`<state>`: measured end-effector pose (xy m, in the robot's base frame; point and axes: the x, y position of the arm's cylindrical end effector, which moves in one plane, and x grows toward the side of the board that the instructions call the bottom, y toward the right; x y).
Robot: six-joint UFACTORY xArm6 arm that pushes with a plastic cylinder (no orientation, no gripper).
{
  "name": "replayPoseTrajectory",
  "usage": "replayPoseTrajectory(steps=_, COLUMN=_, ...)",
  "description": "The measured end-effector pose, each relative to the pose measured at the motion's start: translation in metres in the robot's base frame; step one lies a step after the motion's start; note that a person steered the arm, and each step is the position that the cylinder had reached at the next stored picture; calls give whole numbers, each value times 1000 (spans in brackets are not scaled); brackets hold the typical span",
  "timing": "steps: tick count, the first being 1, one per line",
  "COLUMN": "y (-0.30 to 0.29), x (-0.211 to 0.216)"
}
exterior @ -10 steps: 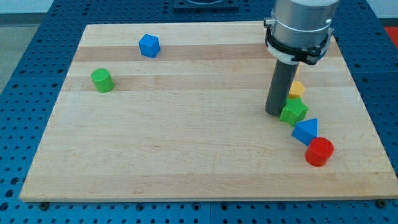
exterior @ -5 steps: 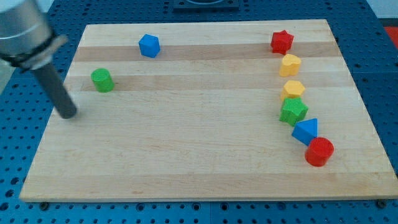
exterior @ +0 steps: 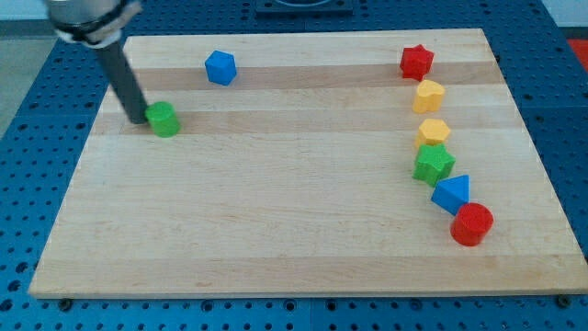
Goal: Push the green circle closer to the yellow hexagon
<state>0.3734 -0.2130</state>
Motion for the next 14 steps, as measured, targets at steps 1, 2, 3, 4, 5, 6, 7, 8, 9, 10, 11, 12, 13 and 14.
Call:
replayPoseTrajectory(steps=1, y=33, x=-2)
replayPoseTrajectory(steps=2, y=34, x=7)
replayPoseTrajectory(steps=3, y=34, x=16)
replayPoseTrajectory(steps=4, y=30, x=19)
replayPoseTrajectory(steps=5, y=12, x=40)
replayPoseTrajectory(steps=6, y=14, x=40)
replayPoseTrajectory(steps=7, y=61, x=29)
replayPoseTrajectory(steps=8, y=116, x=13)
replayPoseTrajectory(steps=9, y=141, x=15)
replayPoseTrajectory(steps=10, y=141, x=29)
replayPoseTrajectory(steps=11, y=140, x=33)
replayPoseTrajectory(steps=12, y=137, x=45)
replayPoseTrajectory(steps=13, y=138, x=47)
replayPoseTrajectory(steps=14, y=167, x=47)
